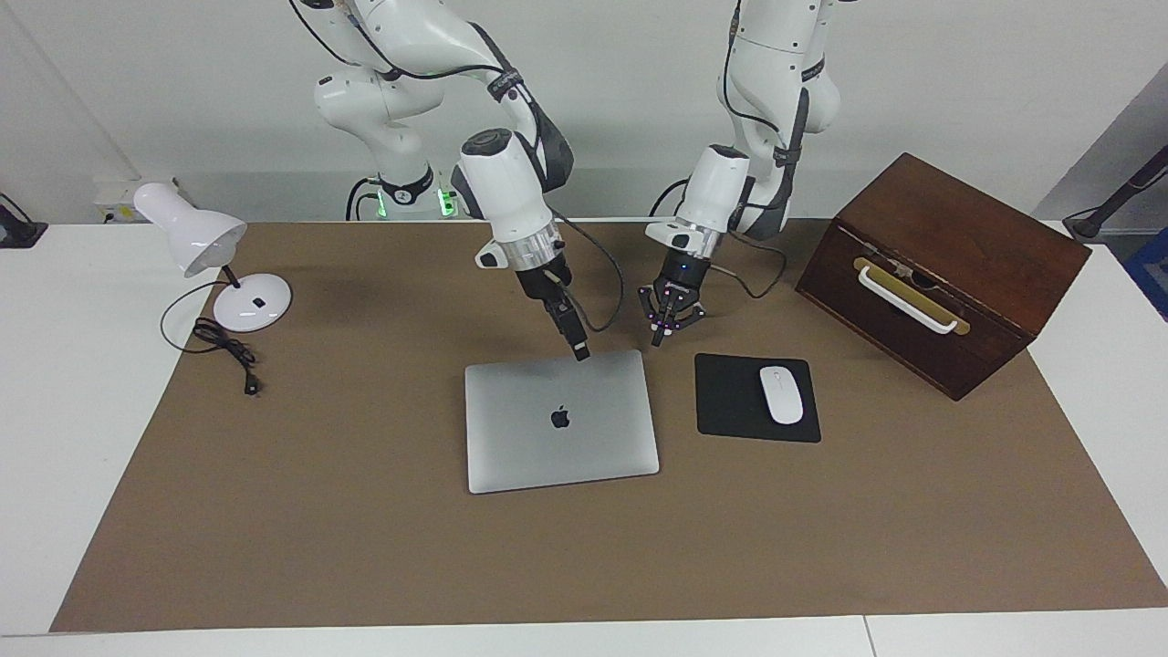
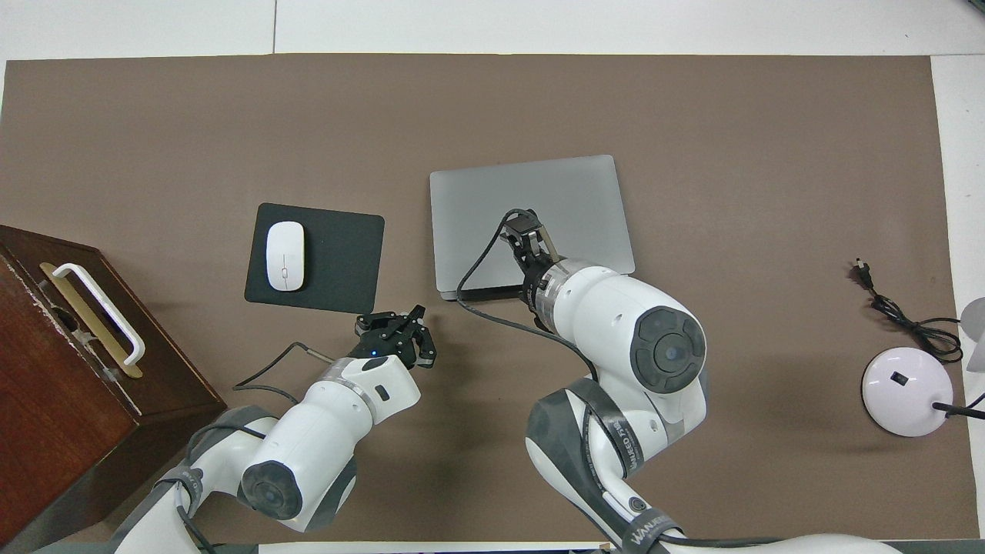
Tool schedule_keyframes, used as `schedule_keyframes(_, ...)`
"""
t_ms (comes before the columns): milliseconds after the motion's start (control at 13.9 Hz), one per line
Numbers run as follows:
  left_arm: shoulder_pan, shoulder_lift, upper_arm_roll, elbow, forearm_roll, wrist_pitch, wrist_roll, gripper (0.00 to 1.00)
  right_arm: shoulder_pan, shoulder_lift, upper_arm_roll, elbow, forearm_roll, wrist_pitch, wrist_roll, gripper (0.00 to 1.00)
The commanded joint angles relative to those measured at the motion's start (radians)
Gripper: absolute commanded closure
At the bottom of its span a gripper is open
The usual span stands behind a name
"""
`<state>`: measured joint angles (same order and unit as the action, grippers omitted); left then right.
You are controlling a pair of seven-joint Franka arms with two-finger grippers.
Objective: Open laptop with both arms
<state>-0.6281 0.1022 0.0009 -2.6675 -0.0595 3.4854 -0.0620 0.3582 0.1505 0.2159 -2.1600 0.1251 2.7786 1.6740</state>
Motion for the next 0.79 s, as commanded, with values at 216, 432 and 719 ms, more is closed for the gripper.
schedule_keyframes(216,-0.050,0.062,0.016,0.063,0.003,0.020,-0.009,1.00,0.011,-0.035,-0.001,-0.049,0.019,-0.057,0.041,0.00)
schedule_keyframes(432,-0.050,0.088,0.016,0.097,0.003,0.020,-0.009,1.00,0.002,-0.029,-0.001,-0.052,0.019,-0.045,0.036,0.00)
schedule_keyframes(719,-0.050,0.111,0.016,0.120,0.003,0.020,-0.009,1.00,0.004,-0.045,-0.004,-0.107,0.018,0.212,0.032,0.00)
